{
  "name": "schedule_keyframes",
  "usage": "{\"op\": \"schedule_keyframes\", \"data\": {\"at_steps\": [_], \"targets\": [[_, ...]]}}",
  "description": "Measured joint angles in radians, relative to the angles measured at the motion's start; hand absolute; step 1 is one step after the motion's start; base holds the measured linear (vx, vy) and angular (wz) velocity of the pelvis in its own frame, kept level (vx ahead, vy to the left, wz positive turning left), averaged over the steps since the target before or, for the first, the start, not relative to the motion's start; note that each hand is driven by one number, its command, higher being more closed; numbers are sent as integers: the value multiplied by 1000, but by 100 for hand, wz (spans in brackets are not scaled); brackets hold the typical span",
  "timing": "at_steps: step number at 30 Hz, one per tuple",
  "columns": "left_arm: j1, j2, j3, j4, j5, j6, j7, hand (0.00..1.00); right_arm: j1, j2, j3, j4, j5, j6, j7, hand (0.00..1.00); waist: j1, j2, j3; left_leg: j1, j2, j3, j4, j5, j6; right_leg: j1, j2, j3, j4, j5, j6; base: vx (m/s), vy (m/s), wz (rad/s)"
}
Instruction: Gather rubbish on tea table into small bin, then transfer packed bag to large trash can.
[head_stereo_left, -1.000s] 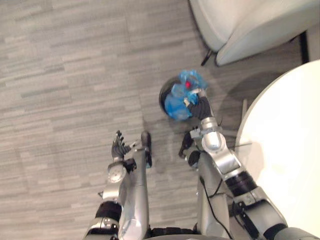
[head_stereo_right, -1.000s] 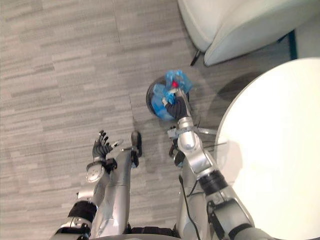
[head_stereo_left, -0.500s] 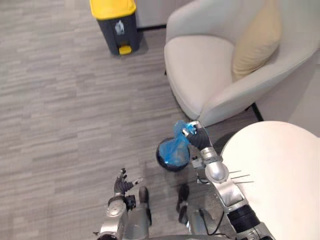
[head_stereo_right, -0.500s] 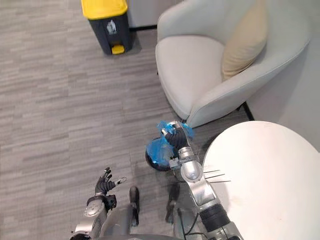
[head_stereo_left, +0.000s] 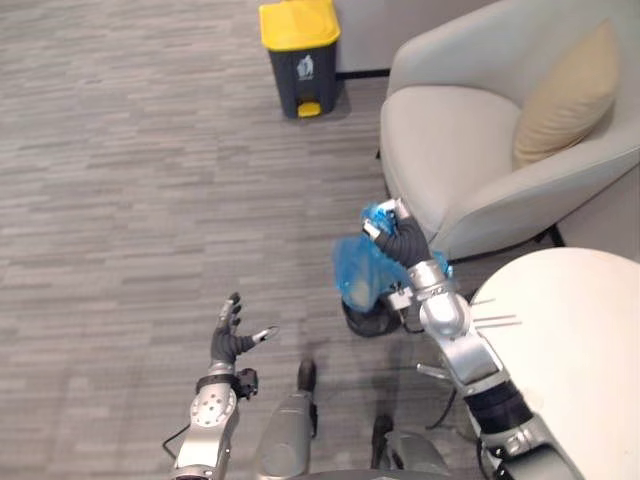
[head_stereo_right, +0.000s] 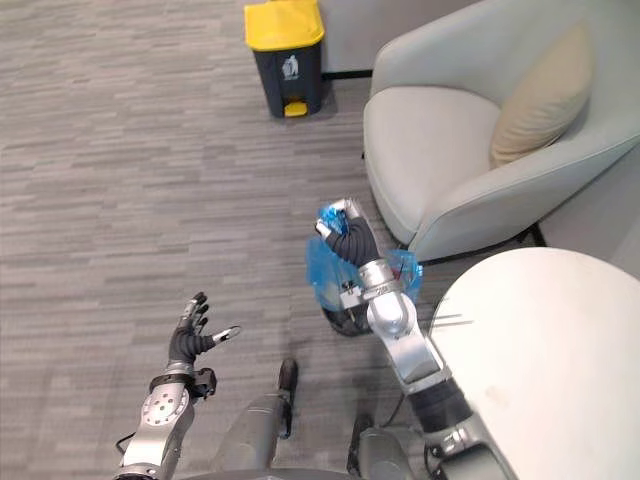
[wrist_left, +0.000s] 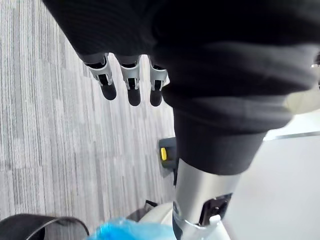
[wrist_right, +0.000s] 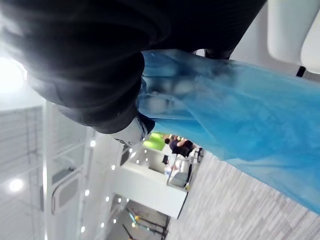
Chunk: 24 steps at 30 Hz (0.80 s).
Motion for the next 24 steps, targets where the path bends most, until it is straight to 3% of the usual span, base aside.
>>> {"op": "schedule_keyframes", "data": {"at_steps": [1, 4, 6, 7, 8, 9, 12, 18, 24], "targets": [[-26, 10, -23, -20, 5, -14, -10, 0, -47, -22, 2, 26, 4, 4, 3, 100, -11, -19, 5, -32, -14, 48, 119, -20, 66, -12, -43, -13, -3, 16, -4, -246, -12, 67], [-68, 35, -57, -40, 20, -32, -15, 0, -91, -46, 8, 33, 25, 7, 2, 100, -28, -9, -2, 16, -21, 108, 288, -53, 105, -13, -81, -22, -59, 68, 2, -235, 35, 31], [-115, 55, -89, -51, 22, -53, -14, 0, -96, -57, 29, 33, 59, 8, 6, 100, -53, 8, -15, 151, -9, 119, 207, -147, 71, 1, -78, -36, -127, 117, 15, -182, 124, 24], [-132, 60, -100, -50, 22, -53, -14, 0, -96, -57, 31, 33, 66, 8, 7, 100, -57, 9, -15, 184, -9, 118, 137, -156, 61, 1, -75, -38, -142, 129, 23, -118, 124, 32], [-165, 71, -119, -44, 23, -52, -14, 0, -94, -47, 34, 33, 77, 14, 15, 100, -68, -12, -18, 216, -21, 119, 35, -111, 47, 1, -81, -38, -178, 154, 41, -108, 111, 23], [-183, 87, -148, -42, 35, -50, -10, 0, -94, -26, 44, 33, 85, 19, 32, 100, -73, -31, -31, 222, -37, 117, -21, -71, 63, 2, -86, -39, -222, 204, 51, -94, 111, 19], [-218, 84, -214, -7, 83, -42, -10, 0, -95, 0, 61, 16, 97, 31, 49, 100, -71, -42, -38, 263, -65, 111, -71, -42, 78, 61, -94, -42, -299, 259, 67, -42, 119, 13], [-257, 58, -235, 52, 140, -28, -2, 0, -105, 61, 163, -104, 136, 32, 94, 100, -71, -79, -97, 289, -75, 116, -89, -33, 87, 87, -94, -23, -331, 277, 74, 4, 49, -3], [-318, 21, -252, 105, 172, -26, 60, 0, -141, 94, 247, -104, 171, 37, 110, 100, -70, -85, -108, 321, -68, 118, -99, -34, 87, 120, -82, 9, -344, 282, 69, -24, -1, -6]]}}
